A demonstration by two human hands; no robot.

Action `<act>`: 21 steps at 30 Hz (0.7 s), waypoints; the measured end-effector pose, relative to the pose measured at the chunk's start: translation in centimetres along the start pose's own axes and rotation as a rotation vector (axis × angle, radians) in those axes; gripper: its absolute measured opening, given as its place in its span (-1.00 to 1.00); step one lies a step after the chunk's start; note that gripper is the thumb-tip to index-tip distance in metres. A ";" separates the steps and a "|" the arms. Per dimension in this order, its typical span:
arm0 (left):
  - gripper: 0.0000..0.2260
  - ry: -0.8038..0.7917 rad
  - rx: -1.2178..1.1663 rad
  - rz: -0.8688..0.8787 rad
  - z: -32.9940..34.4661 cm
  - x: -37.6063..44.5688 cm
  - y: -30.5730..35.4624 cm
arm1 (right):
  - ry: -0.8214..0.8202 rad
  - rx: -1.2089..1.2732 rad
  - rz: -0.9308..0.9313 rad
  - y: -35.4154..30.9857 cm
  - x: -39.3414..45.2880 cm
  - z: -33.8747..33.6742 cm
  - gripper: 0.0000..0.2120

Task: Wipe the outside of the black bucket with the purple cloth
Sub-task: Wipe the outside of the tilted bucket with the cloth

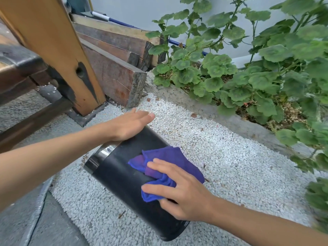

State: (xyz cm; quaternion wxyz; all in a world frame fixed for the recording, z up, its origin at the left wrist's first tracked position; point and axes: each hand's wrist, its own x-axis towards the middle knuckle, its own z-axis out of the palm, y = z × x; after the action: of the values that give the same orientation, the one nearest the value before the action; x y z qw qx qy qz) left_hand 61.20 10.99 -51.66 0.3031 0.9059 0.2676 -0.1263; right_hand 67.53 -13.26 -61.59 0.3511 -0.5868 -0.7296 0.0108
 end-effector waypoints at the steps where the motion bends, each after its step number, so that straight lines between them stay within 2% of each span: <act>1: -0.45 -0.016 0.007 0.015 0.0 -0.2 -0.1 | -0.016 0.037 0.015 -0.1 -0.1 -0.3 -0.56; 3: -0.39 -0.013 0.019 0.048 -0.1 -0.5 0.1 | -0.020 0.135 0.106 -0.3 0.0 -0.6 -0.47; 6: -0.13 -0.004 0.015 0.085 -0.4 -1.0 -0.1 | 0.002 0.143 0.279 0.1 -0.1 -0.6 -0.29; 9: -0.02 -0.010 0.031 0.136 -0.4 -1.8 -0.3 | -0.012 0.171 0.432 1.1 -0.3 -0.8 -0.32; 11: -0.13 -0.006 0.014 0.196 -0.5 -2.6 -0.5 | 0.035 0.233 0.504 1.8 0.0 -1.0 -0.47; 14: -0.28 -0.002 0.007 0.285 -0.5 -3.6 -0.8 | 0.195 0.238 0.622 2.4 1.7 -1.6 -0.68; 17: -0.34 0.015 -0.037 0.339 -0.2 -4.2 -1.0 | 0.338 0.248 0.711 3.2 3.6 -2.2 -0.73; 19: -0.44 0.120 -0.107 0.322 0.2 -4.0 -0.8 | 0.351 0.253 0.720 3.4 4.3 -2.5 -0.73; 21: -0.52 0.244 -0.115 0.179 0.8 -3.2 -0.4 | 0.315 0.260 0.704 3.2 4.3 -2.4 -0.74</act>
State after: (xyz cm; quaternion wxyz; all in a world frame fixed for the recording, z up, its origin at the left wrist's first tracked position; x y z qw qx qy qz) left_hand 58.27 9.49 -51.23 0.3296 0.9159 0.2276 0.0278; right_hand 71.18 -9.52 -59.04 0.5048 -0.7459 -0.4139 0.1323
